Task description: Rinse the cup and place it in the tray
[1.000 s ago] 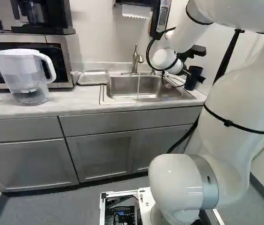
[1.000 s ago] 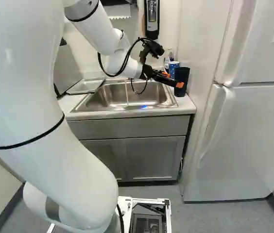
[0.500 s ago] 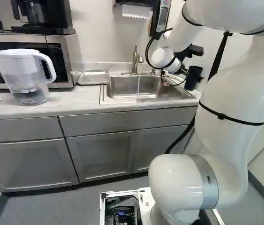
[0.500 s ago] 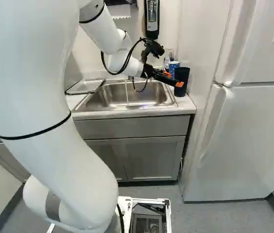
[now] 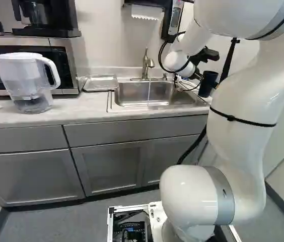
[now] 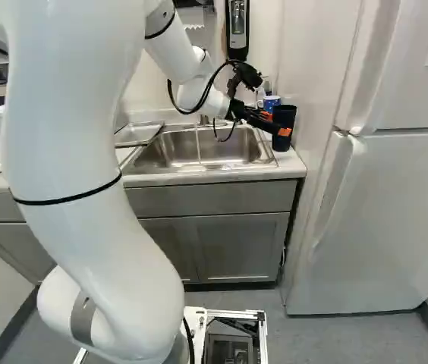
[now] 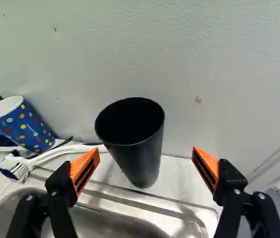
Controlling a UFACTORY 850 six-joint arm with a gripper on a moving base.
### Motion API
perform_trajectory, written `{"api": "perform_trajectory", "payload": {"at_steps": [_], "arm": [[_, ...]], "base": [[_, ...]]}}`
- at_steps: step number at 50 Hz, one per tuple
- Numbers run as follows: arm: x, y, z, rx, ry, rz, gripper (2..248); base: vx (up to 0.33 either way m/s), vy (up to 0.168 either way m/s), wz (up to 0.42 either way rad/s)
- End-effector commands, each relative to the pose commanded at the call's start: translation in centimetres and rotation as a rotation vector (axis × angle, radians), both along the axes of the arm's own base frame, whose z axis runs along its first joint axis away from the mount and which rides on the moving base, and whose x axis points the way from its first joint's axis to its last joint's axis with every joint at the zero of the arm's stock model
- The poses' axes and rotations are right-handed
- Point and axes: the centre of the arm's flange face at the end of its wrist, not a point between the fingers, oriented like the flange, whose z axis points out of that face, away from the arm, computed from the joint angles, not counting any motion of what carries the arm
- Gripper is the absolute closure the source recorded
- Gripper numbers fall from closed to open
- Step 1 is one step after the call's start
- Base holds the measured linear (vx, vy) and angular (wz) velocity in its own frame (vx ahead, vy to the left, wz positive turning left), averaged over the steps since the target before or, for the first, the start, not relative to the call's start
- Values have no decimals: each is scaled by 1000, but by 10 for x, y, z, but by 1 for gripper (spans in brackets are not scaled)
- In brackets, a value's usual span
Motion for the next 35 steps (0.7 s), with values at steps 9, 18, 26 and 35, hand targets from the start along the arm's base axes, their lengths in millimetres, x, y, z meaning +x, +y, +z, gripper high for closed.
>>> {"api": "perform_trajectory", "payload": {"at_steps": [9, 18, 26, 35], "arm": [[7, -7, -1, 6, -5, -17, 3], [13, -15, -1, 10, -9, -33, 3], [15, -16, -1, 10, -10, -35, 3], [15, -16, -1, 10, -10, -35, 3]], "base": [[0, 0, 0], [0, 0, 0], [0, 0, 0], [0, 0, 0]]}}
